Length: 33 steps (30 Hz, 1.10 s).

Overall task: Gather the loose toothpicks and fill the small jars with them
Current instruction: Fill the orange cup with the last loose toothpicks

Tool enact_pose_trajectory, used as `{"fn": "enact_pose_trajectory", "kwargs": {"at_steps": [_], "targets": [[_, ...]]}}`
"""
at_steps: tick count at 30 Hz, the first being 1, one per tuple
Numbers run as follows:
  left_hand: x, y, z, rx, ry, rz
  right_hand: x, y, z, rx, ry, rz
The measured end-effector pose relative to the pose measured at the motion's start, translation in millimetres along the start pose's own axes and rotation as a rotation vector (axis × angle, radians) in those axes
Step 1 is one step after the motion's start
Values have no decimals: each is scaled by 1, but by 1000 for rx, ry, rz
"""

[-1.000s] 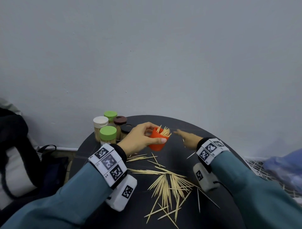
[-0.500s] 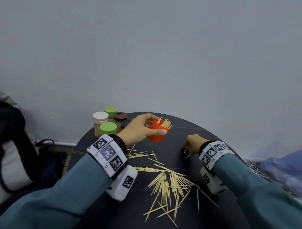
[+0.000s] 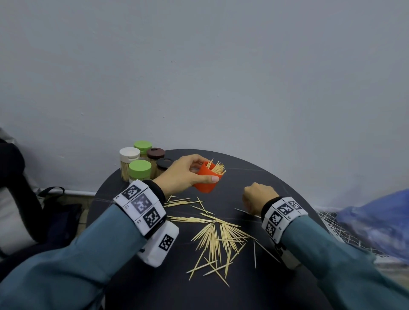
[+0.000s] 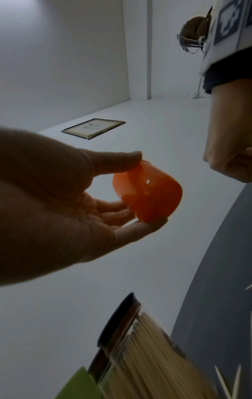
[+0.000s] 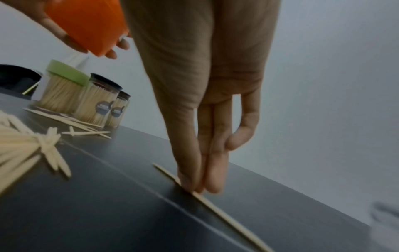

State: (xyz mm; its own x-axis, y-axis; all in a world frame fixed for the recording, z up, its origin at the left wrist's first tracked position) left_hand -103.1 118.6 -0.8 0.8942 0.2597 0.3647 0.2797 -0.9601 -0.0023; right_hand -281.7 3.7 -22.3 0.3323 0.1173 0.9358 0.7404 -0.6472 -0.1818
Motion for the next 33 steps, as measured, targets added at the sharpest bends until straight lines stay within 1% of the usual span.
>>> {"fn": "enact_pose_trajectory", "kwargs": {"at_steps": [3,7,11,13,15,18,19,26,33], "targets": [[1,-1,0,1,-2,0,-2,-7,-2,-9,112,33],[0,-4,0,7,10,7,-6,-11,2,27,258,10],[-2,-6,0,9,22,17,-4,-16,19,87,331,8],[-2,-6,0,11,17,18,-3,-21,30,82,389,8],[-3,-6,-2,10,16,17,-2,-27,39,64,432,46],[-8,-4,-2,10,2,29,-2,-34,48,44,421,151],[-9,-4,-2,15,5,35,-2,-34,50,48,409,164],[-17,-5,-4,26,26,59,-3,-29,58,76,456,109],[-18,-5,-5,33,34,58,1,-27,63,61,420,111]]}}
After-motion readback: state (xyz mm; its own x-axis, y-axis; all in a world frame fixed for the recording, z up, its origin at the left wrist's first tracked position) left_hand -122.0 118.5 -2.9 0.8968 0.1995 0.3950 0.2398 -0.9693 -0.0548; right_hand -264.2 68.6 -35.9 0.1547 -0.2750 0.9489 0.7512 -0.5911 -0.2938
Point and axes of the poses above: each hand's wrist, its own y-axis towards the middle knuckle, its own x-axis out of the back of the hand, z = x × y, the point moved 1 cm from there along y, towards the middle knuckle, and after that the axes turned 13 degrees about x, right-handed, at the moved point
